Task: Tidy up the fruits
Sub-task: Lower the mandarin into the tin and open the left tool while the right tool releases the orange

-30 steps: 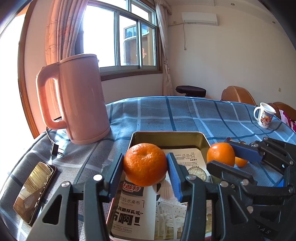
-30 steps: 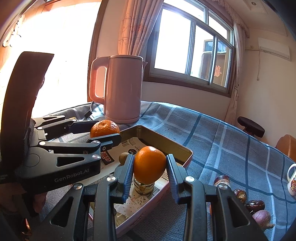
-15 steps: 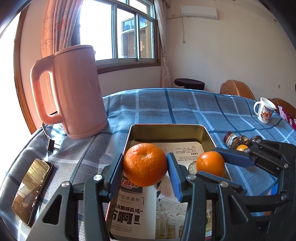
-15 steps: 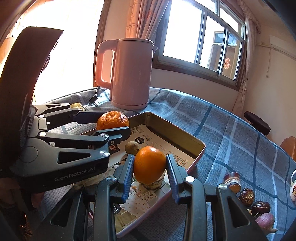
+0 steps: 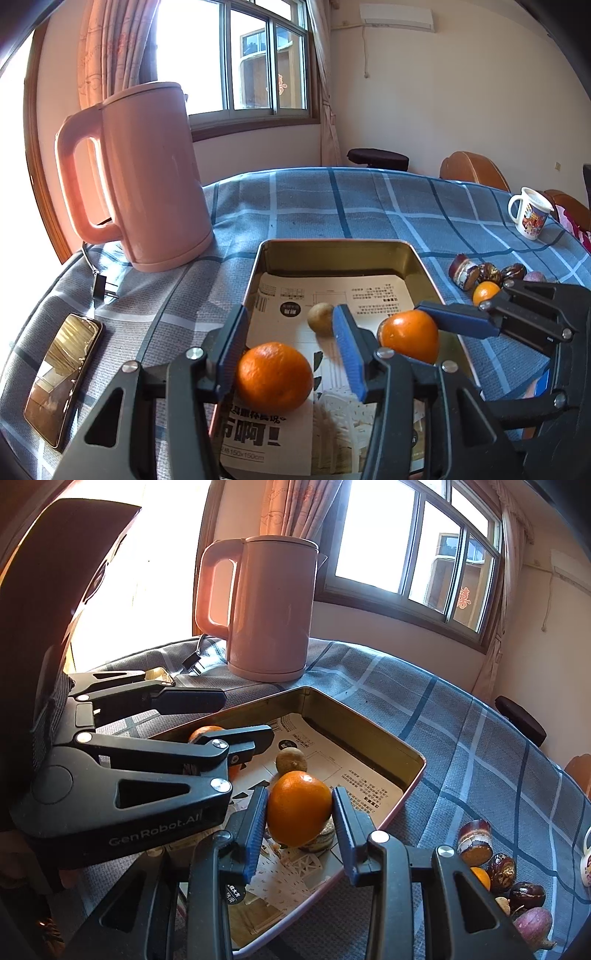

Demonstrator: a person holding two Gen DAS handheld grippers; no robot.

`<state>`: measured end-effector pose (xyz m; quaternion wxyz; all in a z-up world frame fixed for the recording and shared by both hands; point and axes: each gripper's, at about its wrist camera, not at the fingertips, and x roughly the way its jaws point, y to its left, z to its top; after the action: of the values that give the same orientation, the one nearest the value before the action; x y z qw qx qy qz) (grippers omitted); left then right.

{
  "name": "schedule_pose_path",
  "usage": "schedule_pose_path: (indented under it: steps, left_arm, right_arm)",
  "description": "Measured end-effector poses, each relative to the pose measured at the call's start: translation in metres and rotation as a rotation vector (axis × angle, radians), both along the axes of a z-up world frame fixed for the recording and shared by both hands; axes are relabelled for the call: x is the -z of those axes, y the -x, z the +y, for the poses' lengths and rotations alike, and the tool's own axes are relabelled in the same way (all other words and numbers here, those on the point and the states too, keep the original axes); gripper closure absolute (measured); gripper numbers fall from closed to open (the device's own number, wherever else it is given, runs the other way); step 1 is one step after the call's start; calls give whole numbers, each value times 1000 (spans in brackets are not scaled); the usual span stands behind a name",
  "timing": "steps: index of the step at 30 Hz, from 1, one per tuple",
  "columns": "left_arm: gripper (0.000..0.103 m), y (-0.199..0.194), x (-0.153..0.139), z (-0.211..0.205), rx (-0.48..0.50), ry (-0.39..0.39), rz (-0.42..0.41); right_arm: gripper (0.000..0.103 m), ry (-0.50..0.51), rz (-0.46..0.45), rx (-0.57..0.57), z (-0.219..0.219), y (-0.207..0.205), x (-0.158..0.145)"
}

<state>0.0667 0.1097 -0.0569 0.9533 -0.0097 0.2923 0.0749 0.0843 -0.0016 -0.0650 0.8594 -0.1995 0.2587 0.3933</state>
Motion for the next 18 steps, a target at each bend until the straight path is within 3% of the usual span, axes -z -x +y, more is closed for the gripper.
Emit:
schedule_pose_path:
  steps: [2,5,6,12,18]
  left_arm:
    - [46,2,-1,-1,-1,-6,-11]
    - [27,8,-4,-1,-21,-27,-43]
    - [25,10,-5,-2,-22,-31,-58]
    - [22,18,-10,2,-61,-33,-102]
    - [15,22,-14,-6,-51,-12,-144]
  right_arm:
    - [65,8,-3,2,1,0,1]
    - [47,22,-6,2,3,1,2]
    - [43,19,-14,3,3,2,1]
    - [42,-21,-41,30,-5,4,-5]
    - [43,-101,-122,138,-38,6,-17]
